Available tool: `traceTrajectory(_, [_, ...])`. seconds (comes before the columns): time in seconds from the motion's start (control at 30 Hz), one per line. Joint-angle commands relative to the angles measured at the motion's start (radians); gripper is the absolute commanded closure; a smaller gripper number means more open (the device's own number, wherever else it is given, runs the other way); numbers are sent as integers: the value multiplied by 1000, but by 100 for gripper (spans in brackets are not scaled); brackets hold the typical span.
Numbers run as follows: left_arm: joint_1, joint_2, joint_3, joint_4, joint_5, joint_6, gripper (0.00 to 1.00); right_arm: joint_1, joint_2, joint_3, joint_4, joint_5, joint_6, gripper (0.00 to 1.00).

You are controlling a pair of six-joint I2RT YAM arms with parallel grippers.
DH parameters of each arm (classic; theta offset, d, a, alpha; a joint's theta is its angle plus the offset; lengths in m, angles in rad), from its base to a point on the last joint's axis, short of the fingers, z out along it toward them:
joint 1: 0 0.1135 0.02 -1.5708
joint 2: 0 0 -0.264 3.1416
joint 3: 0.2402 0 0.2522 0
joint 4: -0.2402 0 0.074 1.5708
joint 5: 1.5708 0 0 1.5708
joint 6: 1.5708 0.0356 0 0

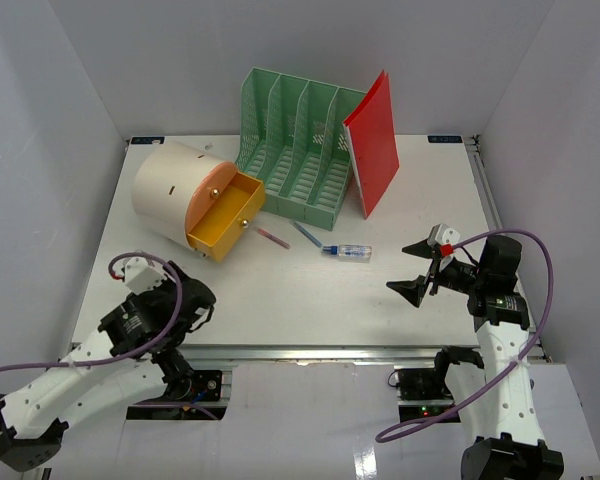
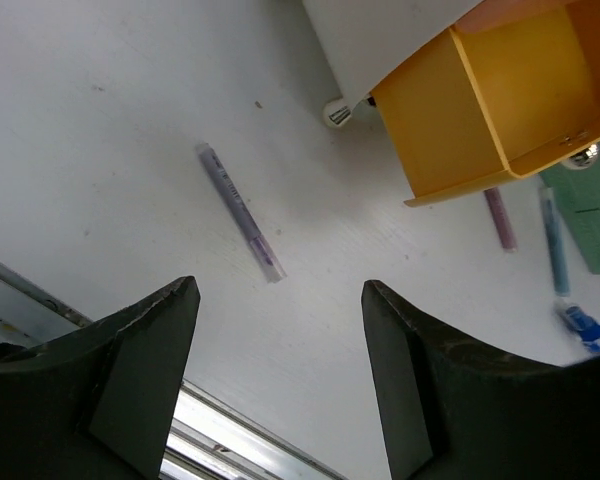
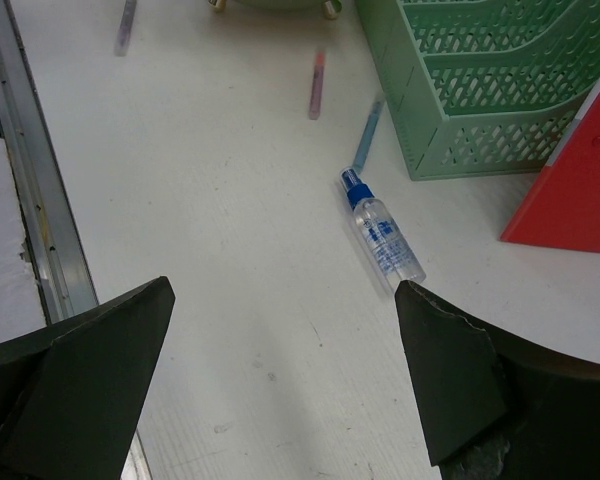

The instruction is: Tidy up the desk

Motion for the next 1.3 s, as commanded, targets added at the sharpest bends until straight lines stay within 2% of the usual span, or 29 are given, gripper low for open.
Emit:
traceTrajectory(0.0, [8,101,59,75,-81,133,23,-7,-18,10,7,-17,-4,2])
traceTrajectory(0.07, [53,128,97,161,-81,245,23,-7,-19,10,7,-18,-4,2])
traceTrajectory(0.13, [159,147,110,315,-38,444,22,-7,-19,11,8,-16,-4,2])
traceTrajectory(0.23, [396,131,63,532,154,690,21,-9,-25,11,8,-14,-4,2])
traceTrajectory(0.3, [532,116,13,580,277,714,21,-9,-29,9,5,-10,-4,2])
traceTrajectory(0.33, [595,109,-2,593,324,708,21,-9,-32,10,6,-10,-4,2])
traceTrajectory(0.43, [674,63,-56,580,463,625,20,-10,-32,10,7,-12,-4,2])
traceTrajectory(0.6, [744,51,-144,485,534,376,19,-10,-31,13,5,-13,-4,2])
traceTrajectory(0.67, [761,88,-154,481,554,337,19,-10,-34,13,6,-12,-4,2])
traceTrajectory(0.8, [828,152,-155,517,619,351,19,-9,-39,14,7,-12,-4,2])
traceTrajectory(1.0, [973,347,-165,603,782,391,18,-10,-48,14,6,-10,-4,2])
traceTrajectory(1.27, [1004,502,-154,692,865,444,19,-9,-47,14,5,-10,-4,2])
